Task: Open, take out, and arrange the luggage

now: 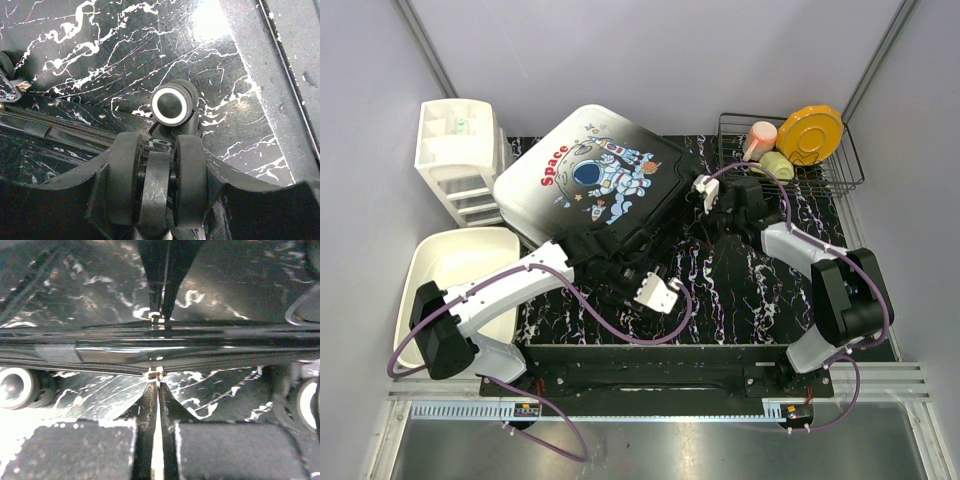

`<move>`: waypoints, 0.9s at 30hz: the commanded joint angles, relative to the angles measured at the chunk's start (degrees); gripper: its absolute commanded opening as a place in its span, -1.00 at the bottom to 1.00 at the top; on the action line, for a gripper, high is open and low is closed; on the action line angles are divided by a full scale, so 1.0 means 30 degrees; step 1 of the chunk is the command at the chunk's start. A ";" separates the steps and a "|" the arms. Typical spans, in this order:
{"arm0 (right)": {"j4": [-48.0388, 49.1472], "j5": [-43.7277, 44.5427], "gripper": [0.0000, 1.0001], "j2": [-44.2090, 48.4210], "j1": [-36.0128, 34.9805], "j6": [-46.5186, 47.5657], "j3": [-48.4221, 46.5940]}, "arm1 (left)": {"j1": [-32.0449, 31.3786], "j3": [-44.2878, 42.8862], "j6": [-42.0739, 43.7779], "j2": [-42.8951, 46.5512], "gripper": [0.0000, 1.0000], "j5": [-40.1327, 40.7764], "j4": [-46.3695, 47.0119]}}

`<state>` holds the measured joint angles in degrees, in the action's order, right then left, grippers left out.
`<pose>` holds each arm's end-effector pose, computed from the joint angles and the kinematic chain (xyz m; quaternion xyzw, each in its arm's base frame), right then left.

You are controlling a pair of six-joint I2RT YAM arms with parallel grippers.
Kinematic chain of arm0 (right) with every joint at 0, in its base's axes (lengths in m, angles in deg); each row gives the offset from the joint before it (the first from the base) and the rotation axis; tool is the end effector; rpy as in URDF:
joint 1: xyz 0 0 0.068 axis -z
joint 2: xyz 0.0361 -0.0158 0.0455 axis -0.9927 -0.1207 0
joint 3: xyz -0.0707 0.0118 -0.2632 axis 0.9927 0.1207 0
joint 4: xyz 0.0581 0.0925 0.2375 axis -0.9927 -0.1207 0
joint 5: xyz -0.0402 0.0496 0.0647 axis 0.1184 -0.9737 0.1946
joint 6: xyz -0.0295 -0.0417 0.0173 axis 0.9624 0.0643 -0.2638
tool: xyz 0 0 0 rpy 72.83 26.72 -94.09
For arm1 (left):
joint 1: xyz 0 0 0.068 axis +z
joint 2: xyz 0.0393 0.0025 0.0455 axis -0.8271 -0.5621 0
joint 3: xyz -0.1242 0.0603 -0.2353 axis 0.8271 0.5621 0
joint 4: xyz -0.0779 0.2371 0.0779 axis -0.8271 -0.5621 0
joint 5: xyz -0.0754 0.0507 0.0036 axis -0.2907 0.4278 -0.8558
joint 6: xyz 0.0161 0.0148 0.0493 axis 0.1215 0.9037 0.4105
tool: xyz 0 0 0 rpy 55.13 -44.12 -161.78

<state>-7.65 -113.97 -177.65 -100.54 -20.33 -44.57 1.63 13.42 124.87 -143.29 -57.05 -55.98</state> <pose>0.3166 0.1236 0.2125 -0.4040 0.7629 0.3004 0.4056 0.1507 -0.2290 0.3005 0.8451 0.4569 -0.1450 0.2370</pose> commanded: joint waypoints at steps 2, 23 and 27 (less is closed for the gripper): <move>0.6304 0.4866 -1.00 0.1766 0.1049 -0.1091 0.2233 | 0.0742 0.0608 -0.0915 0.1172 -0.64 -0.0214 -0.3016; 1.8733 0.0832 -1.00 -0.4440 0.6351 -0.2026 -0.0190 | 0.1622 0.2894 0.0402 0.2228 -0.70 -0.0301 -0.3925; 1.8910 -0.1425 -1.00 -0.5817 0.6382 -0.3545 -0.1921 | 0.1622 0.3041 0.0929 0.2111 -0.72 -0.0770 -0.4129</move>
<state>38.18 -123.87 -192.25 -85.66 -27.46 -41.29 4.14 19.12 128.50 -137.93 -59.41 -52.96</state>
